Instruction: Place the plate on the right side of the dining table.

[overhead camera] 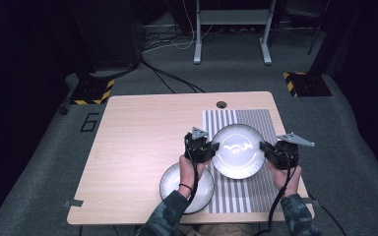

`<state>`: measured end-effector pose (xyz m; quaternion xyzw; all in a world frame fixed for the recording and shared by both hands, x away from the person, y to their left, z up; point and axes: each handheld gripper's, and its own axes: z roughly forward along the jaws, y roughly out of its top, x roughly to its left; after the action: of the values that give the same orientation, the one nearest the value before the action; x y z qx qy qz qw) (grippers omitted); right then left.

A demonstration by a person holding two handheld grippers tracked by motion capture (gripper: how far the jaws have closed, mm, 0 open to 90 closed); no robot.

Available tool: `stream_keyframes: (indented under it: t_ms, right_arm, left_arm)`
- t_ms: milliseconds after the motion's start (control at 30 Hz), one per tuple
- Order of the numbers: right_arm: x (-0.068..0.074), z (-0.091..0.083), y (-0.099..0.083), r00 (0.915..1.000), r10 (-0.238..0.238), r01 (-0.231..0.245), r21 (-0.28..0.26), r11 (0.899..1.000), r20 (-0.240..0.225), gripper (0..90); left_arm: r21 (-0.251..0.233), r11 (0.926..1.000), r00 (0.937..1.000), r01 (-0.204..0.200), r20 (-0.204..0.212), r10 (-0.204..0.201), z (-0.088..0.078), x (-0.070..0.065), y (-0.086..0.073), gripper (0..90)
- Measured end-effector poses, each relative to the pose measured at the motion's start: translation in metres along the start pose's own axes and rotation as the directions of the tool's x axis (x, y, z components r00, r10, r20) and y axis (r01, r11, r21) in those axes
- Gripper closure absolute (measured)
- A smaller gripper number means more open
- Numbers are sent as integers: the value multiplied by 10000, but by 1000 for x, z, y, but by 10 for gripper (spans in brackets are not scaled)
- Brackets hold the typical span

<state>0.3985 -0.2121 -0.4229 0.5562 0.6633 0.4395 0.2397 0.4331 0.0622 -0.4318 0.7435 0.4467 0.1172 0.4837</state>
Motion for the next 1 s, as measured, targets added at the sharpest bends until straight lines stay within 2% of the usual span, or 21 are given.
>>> stream_keyframes:
  t_ms: [400,667,1000]
  right_arm:
    - [-7,12,-2,9998,119,-125,353,9993,179,823]
    - [-9,19,-5,9988,353,-363,307,9989,342,823]
    - [-17,26,-5,9973,480,-504,435,9978,564,823]
  left_arm:
    - [386,9993,9998,32,-218,-24,16,4,2,769]
    - [338,9986,9983,402,-446,-387,26,6,2,762]
    - [663,9940,9944,871,-662,-827,42,5,3,752]
